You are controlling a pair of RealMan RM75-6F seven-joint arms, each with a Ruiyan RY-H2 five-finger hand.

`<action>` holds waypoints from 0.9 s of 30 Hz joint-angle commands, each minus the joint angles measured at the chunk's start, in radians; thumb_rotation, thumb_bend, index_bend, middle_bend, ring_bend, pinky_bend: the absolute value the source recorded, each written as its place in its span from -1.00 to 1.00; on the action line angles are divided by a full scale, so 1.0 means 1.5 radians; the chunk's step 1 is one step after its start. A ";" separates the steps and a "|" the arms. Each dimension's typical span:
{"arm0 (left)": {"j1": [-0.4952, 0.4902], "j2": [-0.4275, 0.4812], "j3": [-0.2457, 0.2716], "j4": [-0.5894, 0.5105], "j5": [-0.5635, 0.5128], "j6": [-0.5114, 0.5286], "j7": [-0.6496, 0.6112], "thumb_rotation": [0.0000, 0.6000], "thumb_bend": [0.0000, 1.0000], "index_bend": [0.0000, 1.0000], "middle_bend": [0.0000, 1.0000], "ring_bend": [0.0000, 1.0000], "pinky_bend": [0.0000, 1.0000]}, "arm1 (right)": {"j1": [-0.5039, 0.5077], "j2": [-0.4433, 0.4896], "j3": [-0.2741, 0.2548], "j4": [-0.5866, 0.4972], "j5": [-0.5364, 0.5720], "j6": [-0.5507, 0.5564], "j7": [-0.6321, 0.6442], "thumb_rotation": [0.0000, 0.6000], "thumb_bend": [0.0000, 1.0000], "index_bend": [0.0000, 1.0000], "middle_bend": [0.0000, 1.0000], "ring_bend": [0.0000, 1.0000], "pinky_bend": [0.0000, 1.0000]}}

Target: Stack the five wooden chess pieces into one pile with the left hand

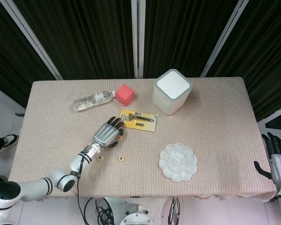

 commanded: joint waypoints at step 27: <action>0.004 0.014 0.001 -0.017 0.009 0.010 -0.010 1.00 -0.39 -0.06 -0.70 -1.00 -0.90 | -0.002 0.000 -0.002 -0.002 -0.002 0.002 -0.003 1.00 -0.52 -1.00 -1.00 -1.00 -1.00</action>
